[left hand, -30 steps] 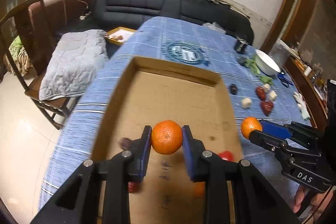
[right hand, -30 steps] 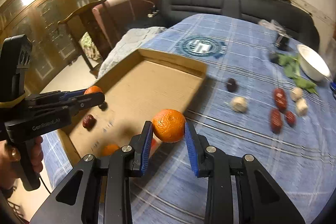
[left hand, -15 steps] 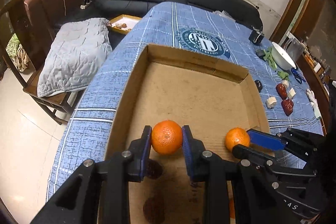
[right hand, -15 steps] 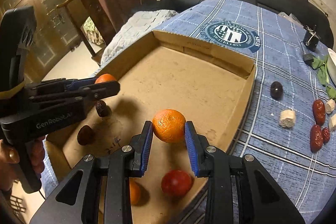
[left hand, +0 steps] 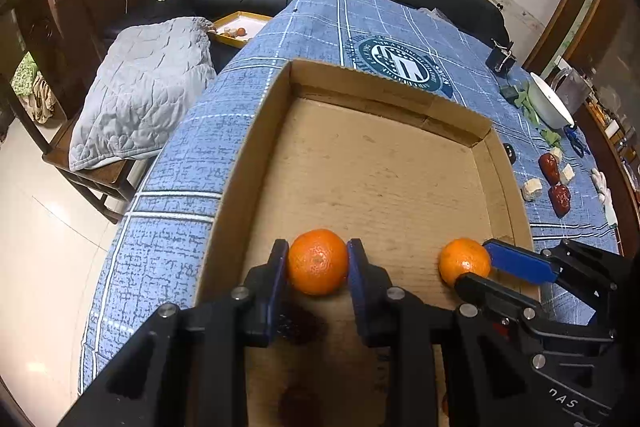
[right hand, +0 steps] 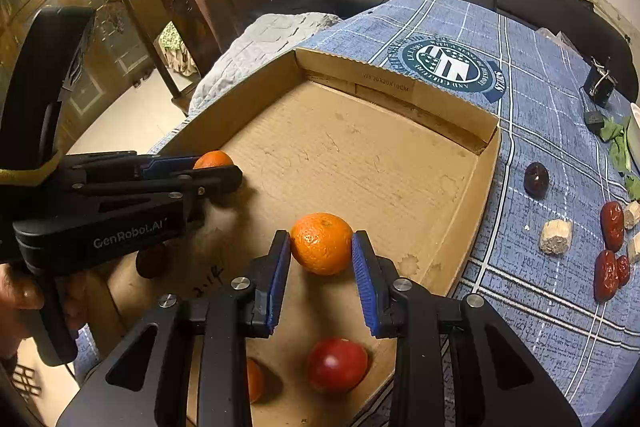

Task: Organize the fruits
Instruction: 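Carry both tangerines into the cardboard tray and open both tools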

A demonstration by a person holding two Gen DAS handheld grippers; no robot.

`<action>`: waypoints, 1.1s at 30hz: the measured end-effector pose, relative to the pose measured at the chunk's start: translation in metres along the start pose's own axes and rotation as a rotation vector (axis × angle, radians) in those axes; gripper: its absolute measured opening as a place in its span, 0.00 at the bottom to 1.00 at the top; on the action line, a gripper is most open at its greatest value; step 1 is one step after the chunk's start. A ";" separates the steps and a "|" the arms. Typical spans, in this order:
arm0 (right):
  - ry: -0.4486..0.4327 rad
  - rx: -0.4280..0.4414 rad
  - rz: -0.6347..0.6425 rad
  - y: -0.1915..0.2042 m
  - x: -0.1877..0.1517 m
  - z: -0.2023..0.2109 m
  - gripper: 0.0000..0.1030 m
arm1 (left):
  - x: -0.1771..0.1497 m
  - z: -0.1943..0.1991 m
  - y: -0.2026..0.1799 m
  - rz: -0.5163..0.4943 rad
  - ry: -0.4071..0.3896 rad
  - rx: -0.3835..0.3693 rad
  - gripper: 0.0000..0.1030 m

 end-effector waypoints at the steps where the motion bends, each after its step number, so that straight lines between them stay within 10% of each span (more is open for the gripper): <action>1: 0.002 0.002 -0.004 -0.001 0.000 0.000 0.31 | 0.000 0.000 0.000 0.001 0.002 0.005 0.33; 20: -0.003 0.020 -0.033 -0.008 -0.023 0.033 0.36 | -0.026 0.034 0.002 0.060 -0.050 0.083 0.64; 33: -0.046 -0.030 -0.137 -0.078 -0.071 0.089 0.54 | -0.022 0.059 -0.088 -0.067 -0.119 0.086 0.80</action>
Point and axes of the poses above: each gripper's, at about its wrist camera, not at the fingertips, and z roughly against the way its jaws point, y to its left, x to its top, the point moved 9 cm from there along -z, roughly the way its jaws point, and after that the axes turned 2 degrees about -x, right-handed, at the moved point
